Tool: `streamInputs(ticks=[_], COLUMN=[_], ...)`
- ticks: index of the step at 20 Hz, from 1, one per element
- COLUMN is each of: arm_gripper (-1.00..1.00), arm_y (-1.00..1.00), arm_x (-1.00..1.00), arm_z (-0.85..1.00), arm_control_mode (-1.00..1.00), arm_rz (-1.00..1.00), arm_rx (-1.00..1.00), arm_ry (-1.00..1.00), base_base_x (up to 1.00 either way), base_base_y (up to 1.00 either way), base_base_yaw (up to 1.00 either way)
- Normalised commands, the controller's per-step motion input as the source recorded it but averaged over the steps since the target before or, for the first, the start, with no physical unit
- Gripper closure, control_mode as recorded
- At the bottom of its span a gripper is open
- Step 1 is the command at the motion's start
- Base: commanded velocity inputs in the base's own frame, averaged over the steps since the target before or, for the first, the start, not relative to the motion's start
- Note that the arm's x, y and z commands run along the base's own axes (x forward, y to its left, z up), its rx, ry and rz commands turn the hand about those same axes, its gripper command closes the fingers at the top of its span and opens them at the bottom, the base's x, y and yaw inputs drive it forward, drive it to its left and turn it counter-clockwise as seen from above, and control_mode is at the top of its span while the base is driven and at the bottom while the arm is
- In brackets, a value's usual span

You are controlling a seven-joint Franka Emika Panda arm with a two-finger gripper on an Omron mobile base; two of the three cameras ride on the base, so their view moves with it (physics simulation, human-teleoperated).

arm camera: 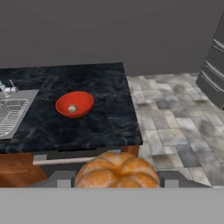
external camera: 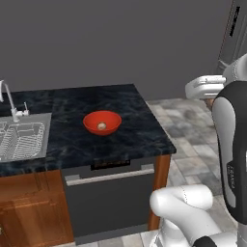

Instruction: Pick the tangerines from the cabinet and place them in one bowl. Pick the lemon wedge from the sink and place it in the other bowl.

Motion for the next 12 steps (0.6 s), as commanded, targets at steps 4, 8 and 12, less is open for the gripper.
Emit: streamInputs(ticks=[4,8,12], arm_gripper=[1.0,1.0,1.0], arm_y=[0.0,0.0,0.0], arm_x=[0.0,0.0,0.0], arm_z=[0.0,0.0,0.0], arm_control_mode=[1.0,1.0,1.0], arm_rz=[0.0,0.0,0.0], arm_rx=[0.0,0.0,0.0], arm_ry=[0.0,0.0,0.0], base_base_x=[0.45,0.37,0.41], base_base_y=[0.52,0.54,0.5], base_base_yaw=[0.0,0.0,0.0])
